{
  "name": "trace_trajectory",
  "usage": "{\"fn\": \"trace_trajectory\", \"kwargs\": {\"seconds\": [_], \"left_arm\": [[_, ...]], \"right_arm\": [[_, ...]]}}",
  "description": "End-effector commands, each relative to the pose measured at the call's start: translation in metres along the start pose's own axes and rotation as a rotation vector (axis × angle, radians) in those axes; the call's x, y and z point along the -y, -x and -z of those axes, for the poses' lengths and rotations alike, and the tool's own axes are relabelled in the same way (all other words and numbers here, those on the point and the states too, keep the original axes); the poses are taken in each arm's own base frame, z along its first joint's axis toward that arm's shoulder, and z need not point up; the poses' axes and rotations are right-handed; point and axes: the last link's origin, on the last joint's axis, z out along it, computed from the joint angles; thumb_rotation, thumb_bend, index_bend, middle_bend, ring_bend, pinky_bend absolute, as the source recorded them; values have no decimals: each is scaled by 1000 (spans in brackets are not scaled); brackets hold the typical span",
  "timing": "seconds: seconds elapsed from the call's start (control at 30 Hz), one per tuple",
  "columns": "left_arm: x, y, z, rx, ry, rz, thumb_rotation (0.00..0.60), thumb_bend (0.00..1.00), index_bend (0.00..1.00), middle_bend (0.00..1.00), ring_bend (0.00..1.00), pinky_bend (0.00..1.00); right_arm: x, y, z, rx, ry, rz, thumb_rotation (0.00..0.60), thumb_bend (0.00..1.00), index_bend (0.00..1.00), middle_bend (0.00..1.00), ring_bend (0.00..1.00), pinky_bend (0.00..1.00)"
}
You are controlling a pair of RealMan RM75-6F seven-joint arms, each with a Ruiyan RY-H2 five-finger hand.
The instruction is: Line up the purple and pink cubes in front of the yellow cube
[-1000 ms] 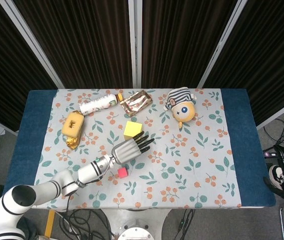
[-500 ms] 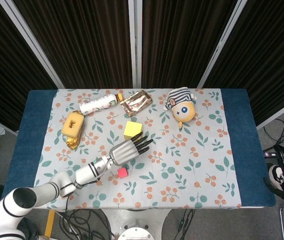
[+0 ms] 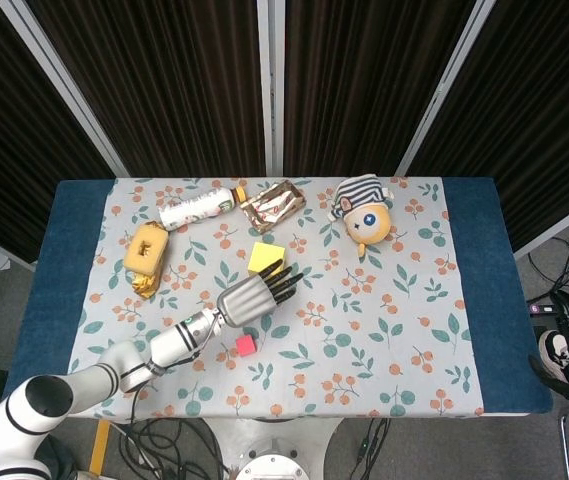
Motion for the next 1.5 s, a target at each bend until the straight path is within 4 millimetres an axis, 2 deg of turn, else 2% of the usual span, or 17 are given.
{"fn": "trace_trajectory", "kwargs": {"seconds": [0.03,0.6,0.97,1.5], "left_arm": [[-1,0,-2,-3,-3,9,600,26,222,70,92,120],[6,5,-13,11,-47,2,600,24,222,70,92,120],[-18,-9,-15,-46,-10,78,600,21,222,70,92,120],[-31,-28,-49,-51,-42,166,600,20,222,70,91,120]], "right_arm": [[-1,0,1,-1,3,1,600,139,0,74,1,101],[-2,-1,2,1,11,3,600,139,0,70,1,102],[-1,-1,1,-1,4,2,600,139,0,70,1,108],[-6,-3,5,-7,15,0,600,139,0,66,1,111]]}}
